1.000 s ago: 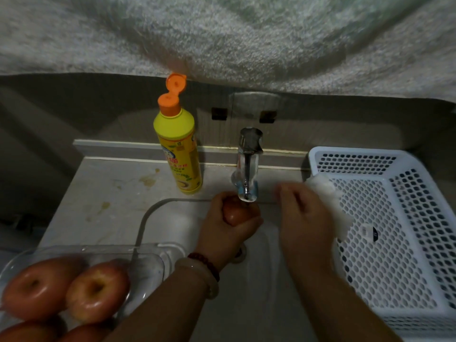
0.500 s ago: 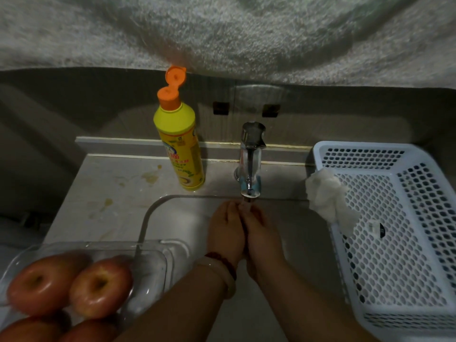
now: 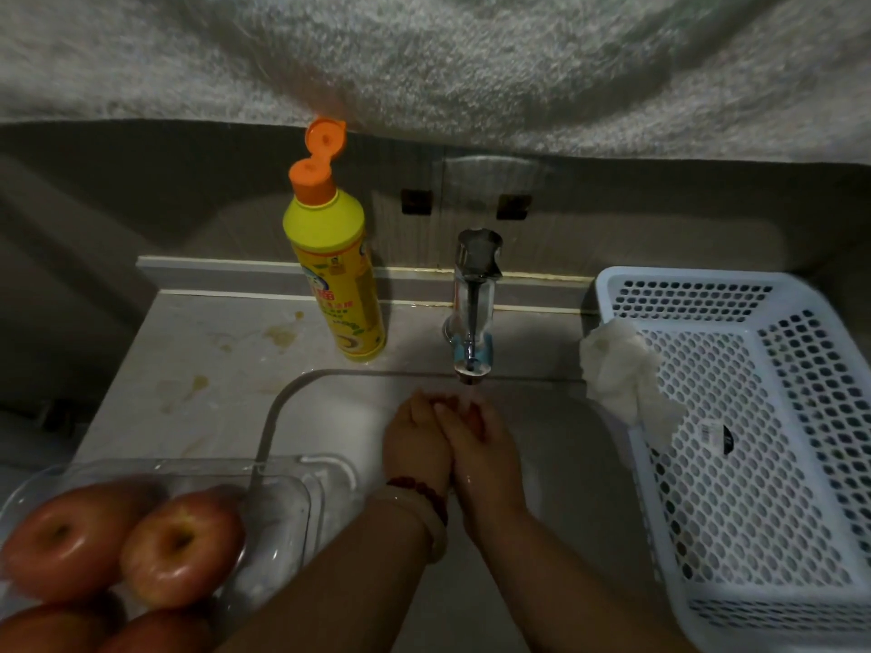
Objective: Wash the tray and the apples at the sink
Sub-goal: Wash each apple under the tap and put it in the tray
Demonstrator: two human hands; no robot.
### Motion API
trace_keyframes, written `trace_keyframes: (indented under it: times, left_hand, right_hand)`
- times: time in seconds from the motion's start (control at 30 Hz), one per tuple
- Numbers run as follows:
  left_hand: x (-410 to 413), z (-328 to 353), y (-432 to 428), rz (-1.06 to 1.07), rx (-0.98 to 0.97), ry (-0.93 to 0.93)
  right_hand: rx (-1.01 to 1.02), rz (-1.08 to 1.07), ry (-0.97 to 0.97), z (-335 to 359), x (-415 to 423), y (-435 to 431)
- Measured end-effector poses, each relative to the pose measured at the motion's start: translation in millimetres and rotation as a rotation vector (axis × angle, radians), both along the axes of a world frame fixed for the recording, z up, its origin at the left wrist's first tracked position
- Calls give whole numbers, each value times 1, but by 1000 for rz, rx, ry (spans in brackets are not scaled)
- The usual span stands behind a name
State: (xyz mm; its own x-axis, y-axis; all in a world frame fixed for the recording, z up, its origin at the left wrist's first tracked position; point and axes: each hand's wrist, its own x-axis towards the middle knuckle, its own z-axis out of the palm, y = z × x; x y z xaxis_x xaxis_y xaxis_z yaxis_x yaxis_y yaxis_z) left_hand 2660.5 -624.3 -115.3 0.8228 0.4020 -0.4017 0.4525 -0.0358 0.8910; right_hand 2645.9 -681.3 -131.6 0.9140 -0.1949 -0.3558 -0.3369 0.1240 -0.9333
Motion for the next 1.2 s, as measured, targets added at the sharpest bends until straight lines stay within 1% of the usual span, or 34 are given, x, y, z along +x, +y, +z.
trace_keyframes:
  times: [0.07,0.1,0.13,0.2,0.27,0.3,0.33,0.37,0.4,0.43,0.47,0.53,0.57,0.63,0.67,0.7,0.73,0.77,0.8,0.83,0.87,0.9,0.93,0.97,1.0,1.03,1.1,1.17,1.2]
  left_hand:
    - [-1,-3,2,-34,41,-23]
    - [-2,-4,2,-59,86,-37]
    - [-3,-4,0,-77,92,-48]
    - [-9,-1,-5,-102,41,-89]
    - [-16,-2,-8,-159,126,-162]
    - [-18,-4,-9,-183,182,-194]
    - [-19,-4,-9,-195,217,-227]
    - [-17,-5,-10,-192,244,-234]
    - [-15,-4,-10,-176,247,-224]
    - [-11,-3,-9,-145,221,-189]
    - [-8,-1,-10,-109,183,-145]
    - [-2,-1,-9,-67,93,-46]
    - [2,-3,-8,-78,82,7]
    - [3,-3,-5,-167,80,68]
    - [3,-4,-5,-243,74,64]
    - [1,-3,-5,-302,68,59]
    - [0,-5,-5,-301,67,32]
    - [-2,-4,-6,-232,59,8]
    - [-4,-1,-8,-121,9,-13]
    - [-5,1,-10,-13,-53,-29]
    - [-7,-2,-12,31,-54,-65]
    - [-10,-7,-13,13,-6,-86]
    - [-12,-10,-14,-13,28,-99]
    - [-13,-9,-14,-18,51,-101]
    - [-13,-10,-15,-3,64,-115]
    - [-13,-10,-15,28,39,-119]
    - [-8,-9,-12,56,-38,-49]
    - [-3,-6,-6,-37,-177,66]
    - [0,-6,-3,-115,-243,87]
  right_hand:
    - [-189,5,-185,-1,-5,1]
    - [-271,3,-247,0,-7,1]
    - [-265,-12,-256,1,-8,1]
    - [-149,-69,-137,3,-2,-3]
    - [-1,-90,57,7,6,-9]
    - [182,-86,165,7,10,-13]
    - [454,-80,274,11,12,-16]
    - [651,-91,367,14,13,-17]
    - [709,-73,398,15,13,-17]
    - [685,-66,401,12,13,-16]
    - [585,-62,376,9,11,-13]
    - [269,-109,206,-1,8,-8]
    - [105,-122,95,-5,6,-5]
    - [-205,-86,-147,-13,0,-3]
    - [-341,-46,-258,-17,-2,-4]
    - [-436,-8,-353,-20,-3,-5]
    - [-469,12,-392,-21,-5,-6]
    - [-420,10,-359,-18,-5,-6]
    - [-294,-23,-257,-11,-4,-5]
    - [-114,-65,-99,-3,-1,-4]
    - [111,-89,95,1,3,-5]
    - [372,-86,274,3,7,-7]
    - [575,-88,397,6,9,-10]
    - [679,-83,437,10,9,-12]
    - [668,-65,424,8,11,-13]
    - [569,-42,373,5,10,-13]
    - [186,-17,162,-8,7,-9]
    - [-260,-1,-135,-17,3,-8]
    - [-451,29,-295,-22,0,-9]
